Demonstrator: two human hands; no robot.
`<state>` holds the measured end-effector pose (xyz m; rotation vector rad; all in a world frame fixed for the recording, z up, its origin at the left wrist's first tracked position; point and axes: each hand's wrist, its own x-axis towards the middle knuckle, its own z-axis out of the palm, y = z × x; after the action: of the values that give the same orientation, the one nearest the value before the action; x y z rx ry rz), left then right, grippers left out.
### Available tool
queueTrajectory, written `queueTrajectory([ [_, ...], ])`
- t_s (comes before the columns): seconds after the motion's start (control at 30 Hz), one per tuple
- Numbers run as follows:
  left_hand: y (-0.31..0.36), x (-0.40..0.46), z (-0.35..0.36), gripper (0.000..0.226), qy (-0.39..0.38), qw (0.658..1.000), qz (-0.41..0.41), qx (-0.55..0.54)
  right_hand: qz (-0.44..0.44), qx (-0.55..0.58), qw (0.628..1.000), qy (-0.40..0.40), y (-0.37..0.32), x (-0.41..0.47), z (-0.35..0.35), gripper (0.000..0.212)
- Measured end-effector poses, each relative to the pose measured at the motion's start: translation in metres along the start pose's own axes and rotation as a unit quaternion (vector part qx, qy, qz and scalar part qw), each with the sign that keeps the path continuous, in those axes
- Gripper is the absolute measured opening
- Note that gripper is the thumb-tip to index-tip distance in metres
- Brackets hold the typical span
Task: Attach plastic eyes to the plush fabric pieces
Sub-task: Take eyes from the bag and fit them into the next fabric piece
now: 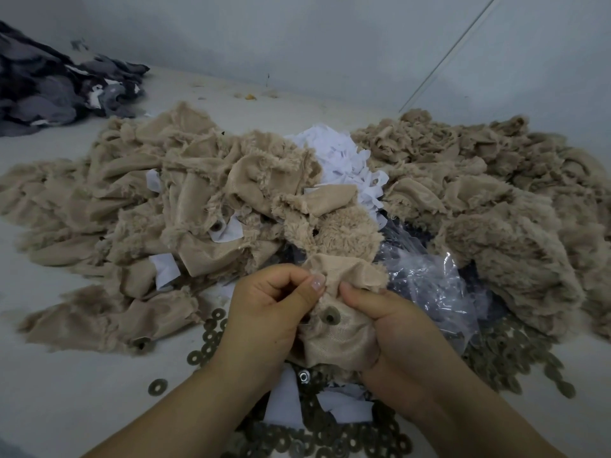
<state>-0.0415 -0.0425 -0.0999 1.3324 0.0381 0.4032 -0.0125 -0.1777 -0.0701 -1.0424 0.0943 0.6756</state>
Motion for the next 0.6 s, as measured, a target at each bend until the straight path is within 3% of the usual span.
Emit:
queueTrajectory([
  [0.1, 0.0, 0.001, 0.001, 0.025, 0.005, 1.0, 0.001, 0.005, -0.022, -0.055, 0.998, 0.007, -0.008, -0.003, -0.002, 0.037],
  [0.17, 0.0, 0.002, 0.001, 0.025, 0.01, 1.0, 0.003, 0.004, -0.079, -0.189, 0.978, 0.03, -0.02, -0.007, -0.004, 0.025],
  [0.23, 0.0, 0.003, 0.0, 0.025, 0.014, 1.0, 0.001, -0.003, -0.194, -0.38, 0.899, 0.098, -0.036, -0.01, -0.012, 0.038],
  [0.33, -0.002, 0.004, -0.001, 0.026, 0.015, 1.0, -0.011, -0.017, -0.34, -0.555, 0.711, 0.268, -0.064, -0.009, -0.033, 0.033],
  [0.4, -0.003, 0.004, -0.002, 0.027, 0.014, 1.0, -0.012, -0.017, -0.272, -0.672, 0.622, 0.296, -0.08, -0.01, -0.044, 0.027],
  [0.43, -0.004, 0.004, -0.002, 0.026, 0.014, 1.0, -0.011, -0.018, -0.215, -0.701, 0.618, 0.283, -0.085, -0.012, -0.047, 0.027],
  [0.5, -0.005, 0.005, -0.002, 0.02, 0.012, 1.0, -0.007, -0.021, -0.119, -0.715, 0.648, 0.236, -0.091, -0.017, -0.05, 0.03],
  [0.53, -0.005, 0.005, -0.002, 0.016, 0.01, 1.0, -0.003, -0.024, -0.087, -0.731, 0.641, 0.219, -0.092, -0.02, -0.049, 0.031],
  [0.6, -0.006, 0.005, -0.002, 0.015, 0.007, 1.0, 0.004, -0.029, -0.05, -0.794, 0.573, 0.195, -0.092, -0.021, -0.048, 0.03],
])
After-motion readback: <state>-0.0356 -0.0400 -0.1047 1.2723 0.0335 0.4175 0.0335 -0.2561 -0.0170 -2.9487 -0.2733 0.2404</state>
